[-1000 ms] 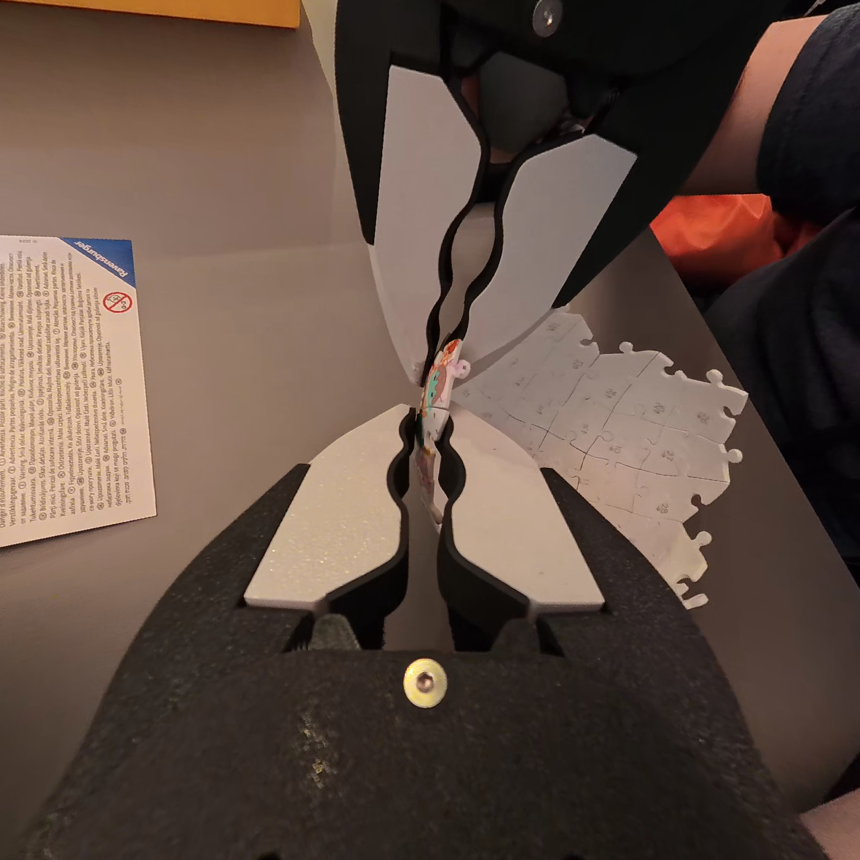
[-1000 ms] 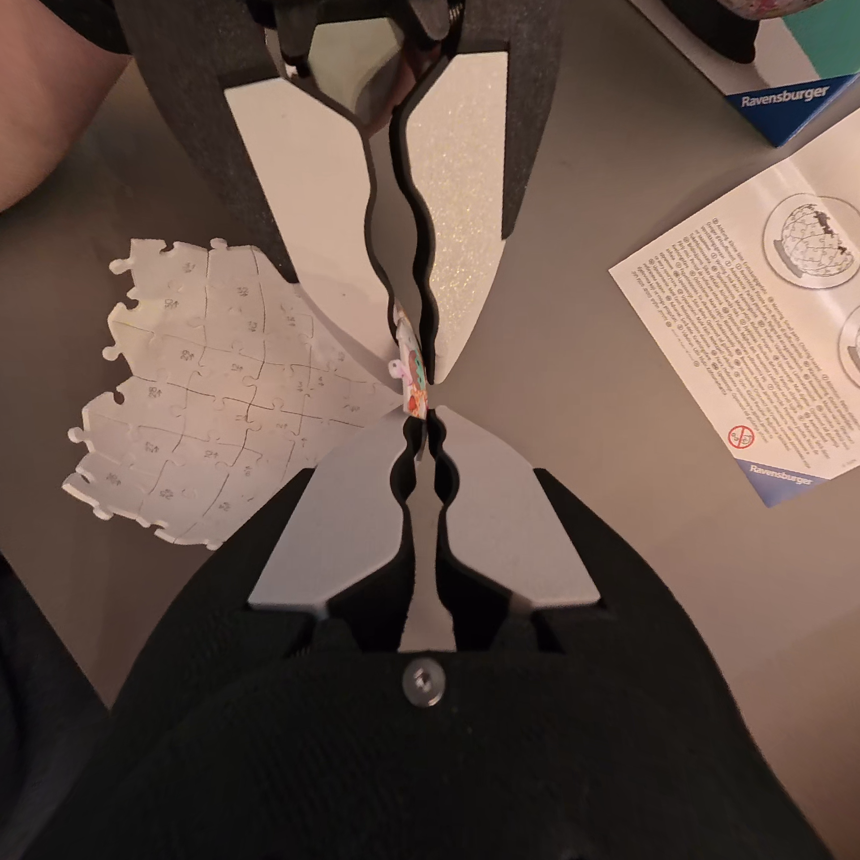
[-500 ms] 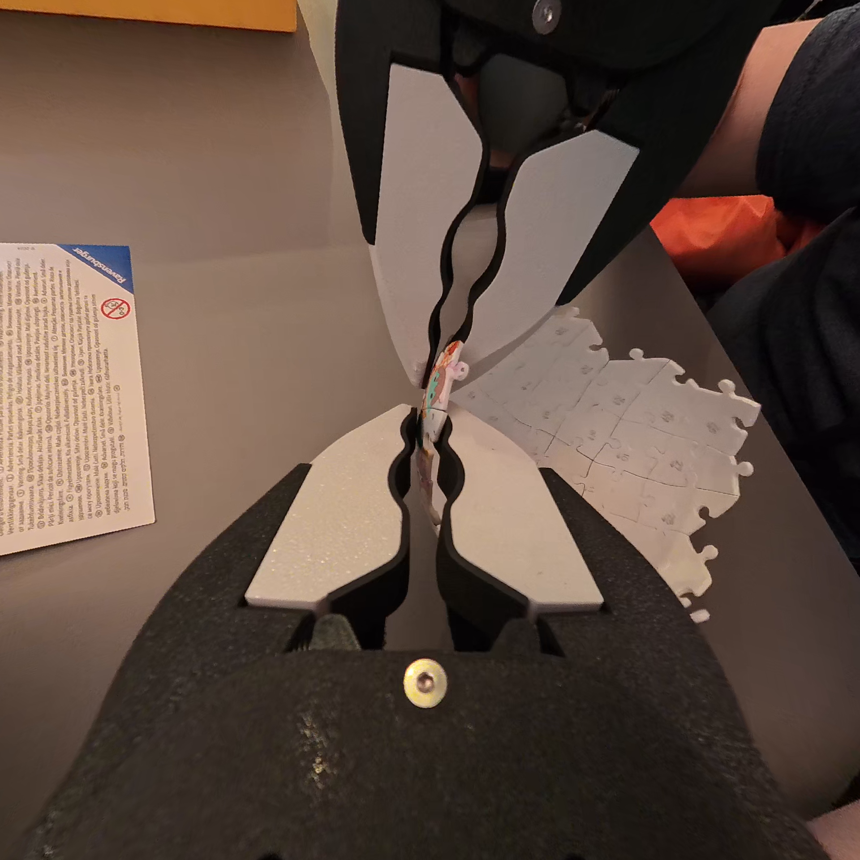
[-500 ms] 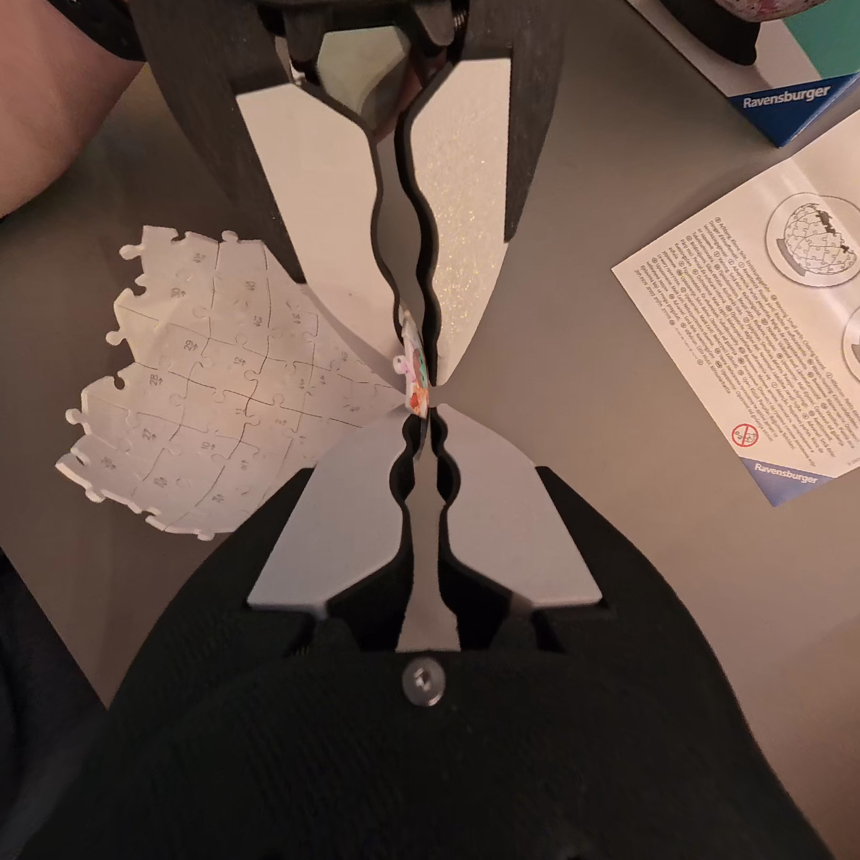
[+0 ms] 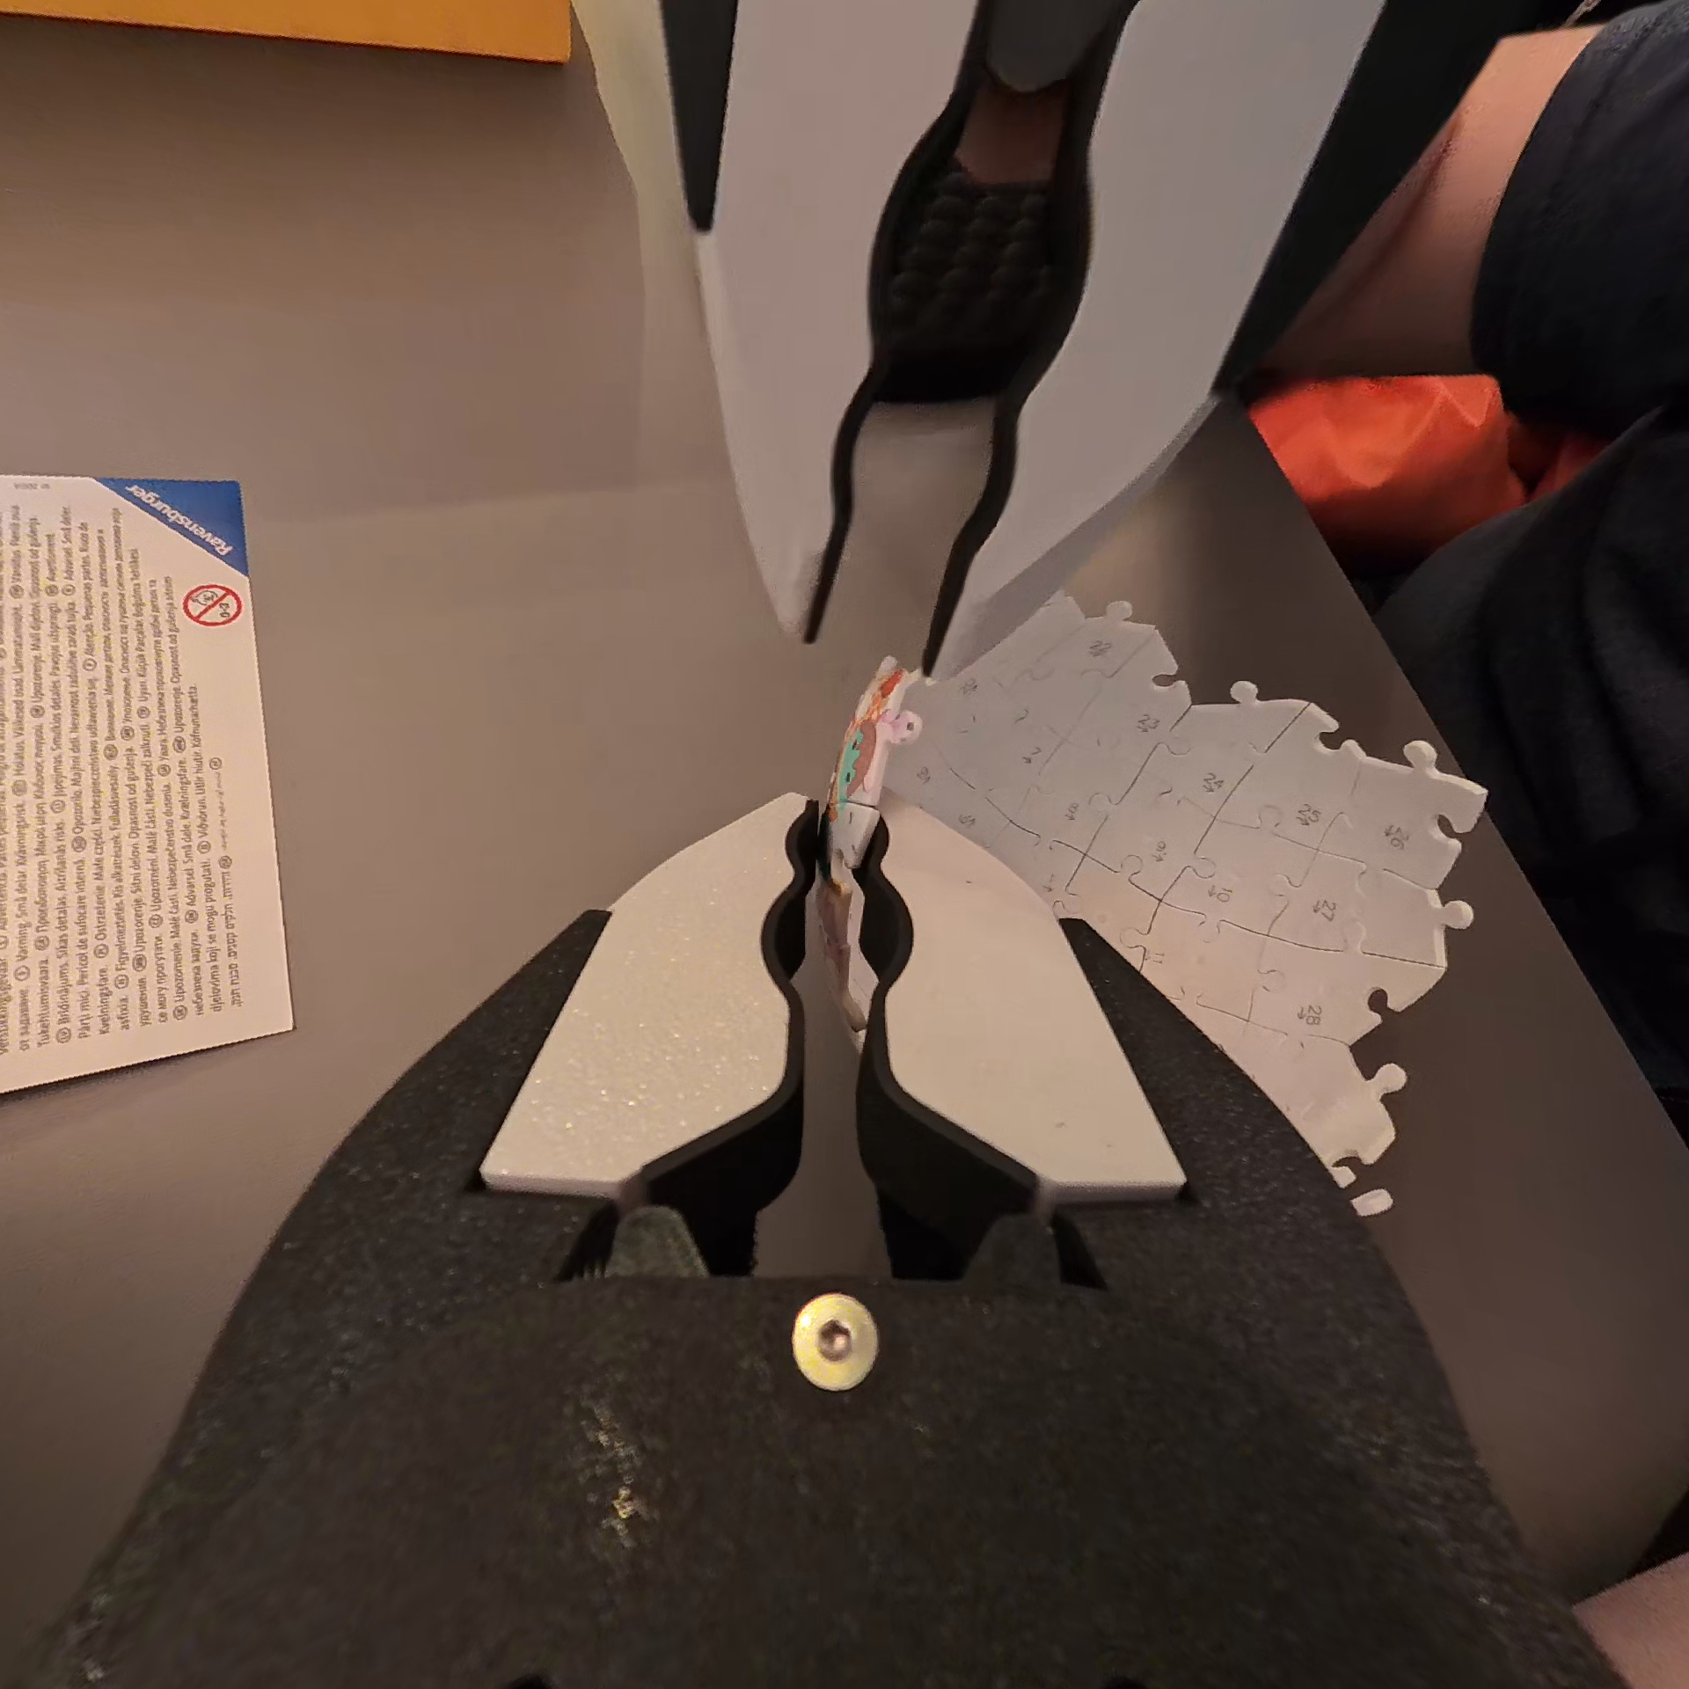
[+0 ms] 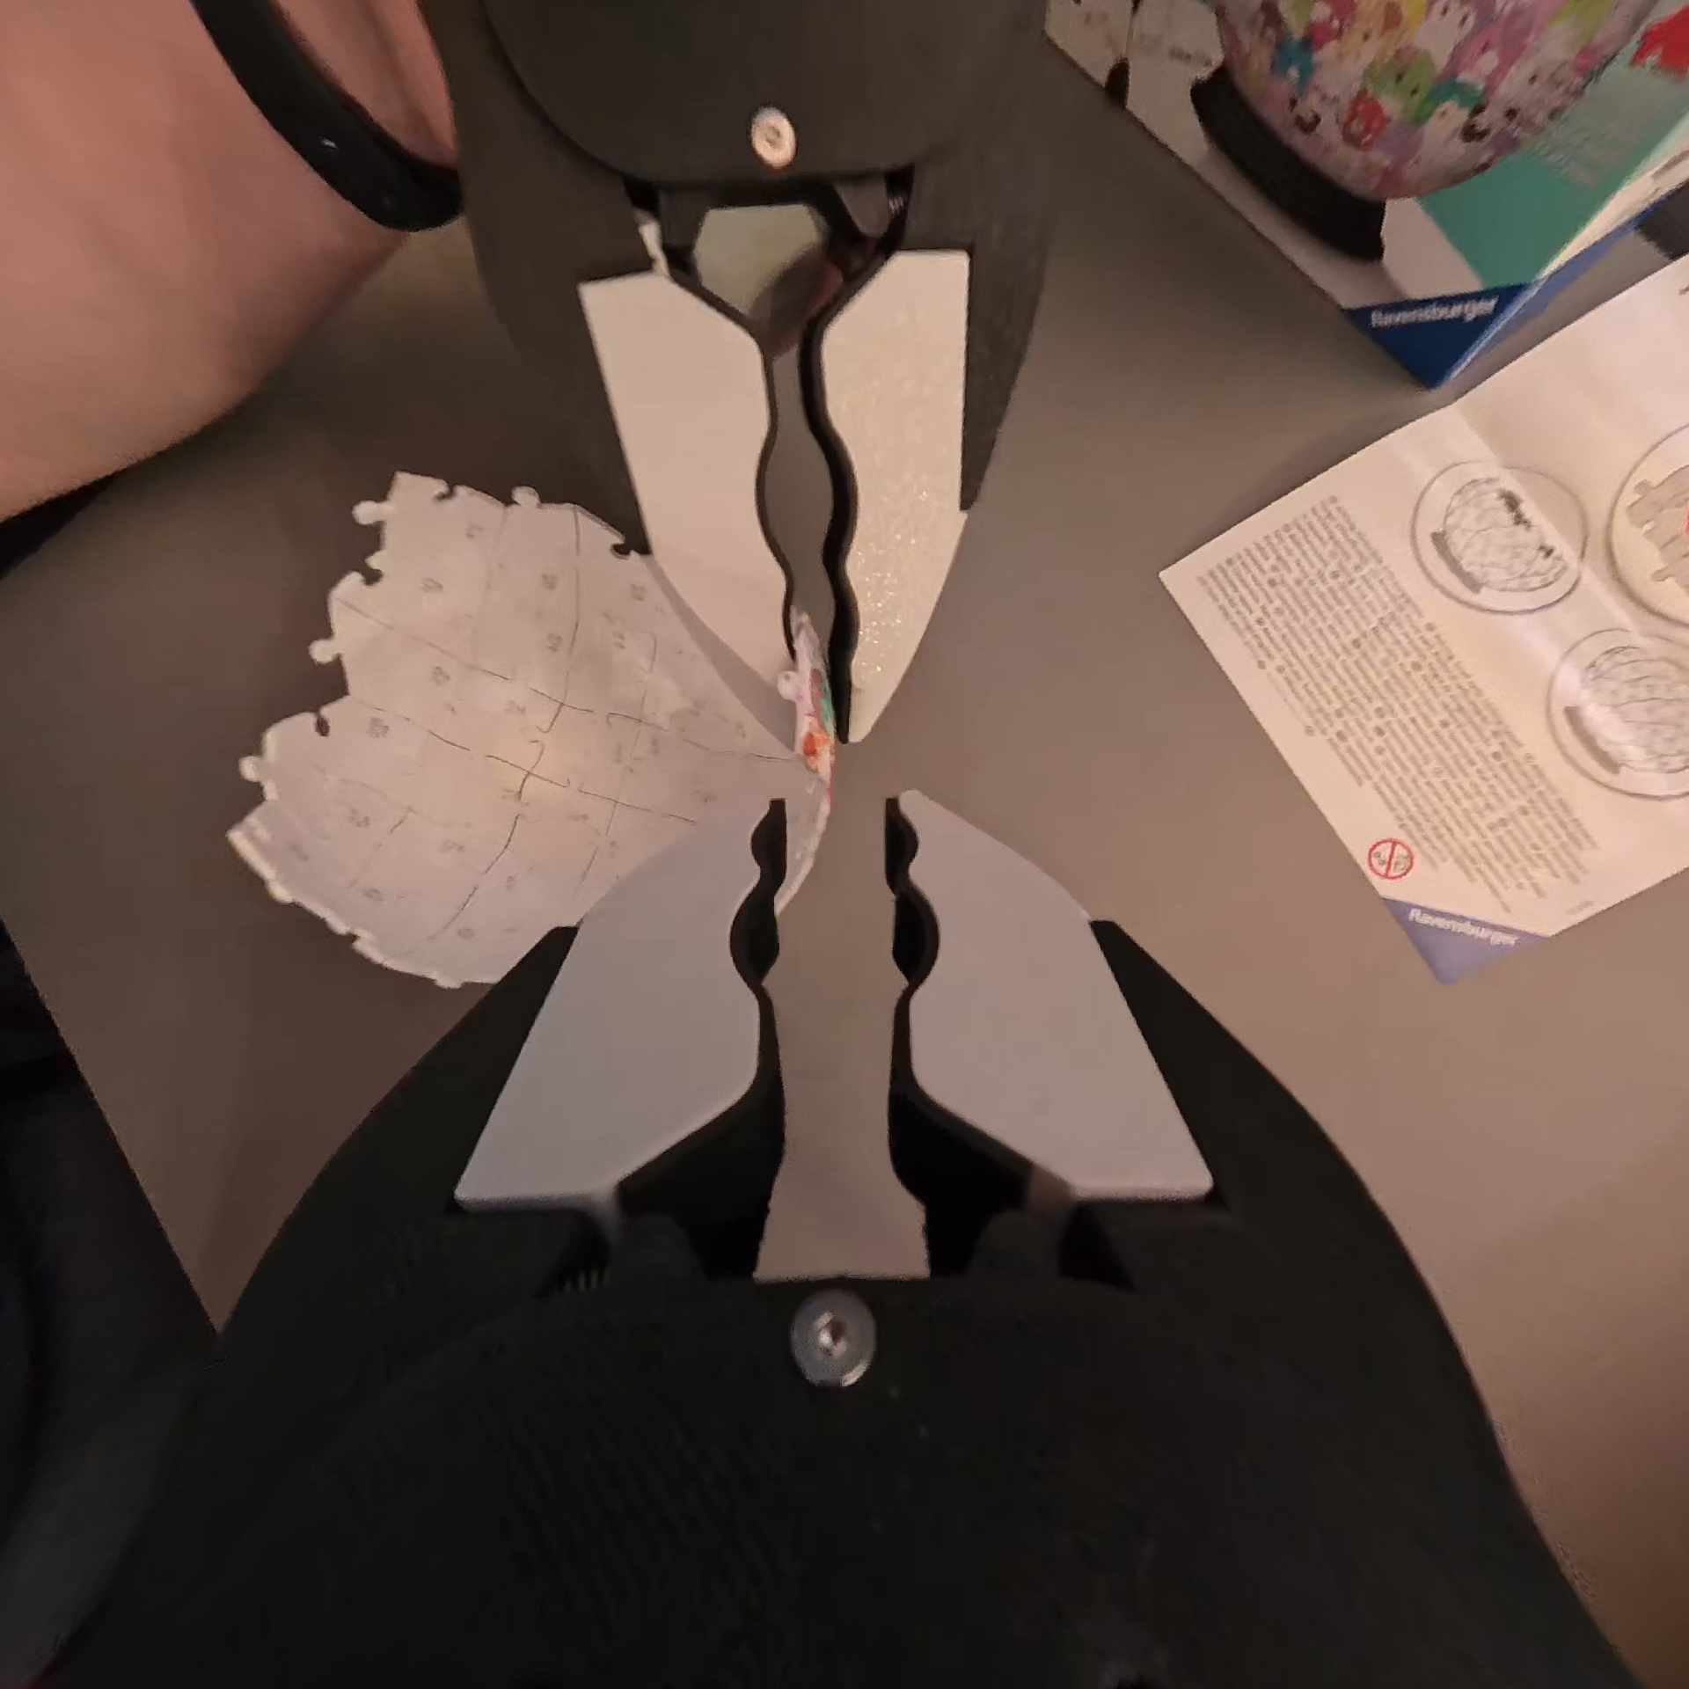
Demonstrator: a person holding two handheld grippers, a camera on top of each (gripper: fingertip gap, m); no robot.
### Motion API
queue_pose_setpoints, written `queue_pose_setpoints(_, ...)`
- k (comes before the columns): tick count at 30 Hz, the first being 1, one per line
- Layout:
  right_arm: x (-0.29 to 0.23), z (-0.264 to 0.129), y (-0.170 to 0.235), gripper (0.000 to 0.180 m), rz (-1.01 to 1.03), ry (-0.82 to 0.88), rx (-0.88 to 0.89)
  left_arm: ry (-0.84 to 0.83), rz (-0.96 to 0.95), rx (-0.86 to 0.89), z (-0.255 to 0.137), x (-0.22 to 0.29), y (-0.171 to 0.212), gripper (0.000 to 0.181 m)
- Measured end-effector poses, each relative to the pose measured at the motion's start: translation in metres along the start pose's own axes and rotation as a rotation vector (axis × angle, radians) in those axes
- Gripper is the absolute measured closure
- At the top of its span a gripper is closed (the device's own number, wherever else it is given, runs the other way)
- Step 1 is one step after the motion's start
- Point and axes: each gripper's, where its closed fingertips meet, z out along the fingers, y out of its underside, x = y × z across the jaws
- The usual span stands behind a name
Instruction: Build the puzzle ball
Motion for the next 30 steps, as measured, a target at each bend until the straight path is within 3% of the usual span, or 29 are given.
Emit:
queue_pose_setpoints(6, -0.003, 0.003, -0.001, 0.155, 0.118, -0.095, 0.080, 0.009, -0.006, 0.005, 0.000, 0.000, 0.000, 0.175)
queue_pose_setpoints(11, 0.006, 0.001, 0.021, 0.155, 0.162, -0.048, -0.030, 0.016, -0.009, 0.006, 0.000, 0.000, 0.001, 0.174)
queue_pose_setpoints(19, -0.003, 0.004, 0.017, 0.177, 0.155, -0.132, -0.090, 0.017, -0.012, 0.003, 0.000, 0.000, 0.002, 0.174)
queue_pose_setpoints(30, -0.005, 0.010, 0.022, 0.179, 0.094, -0.130, -0.131, 0.019, -0.019, 0.001, 0.000, 0.000, 0.003, 0.171)
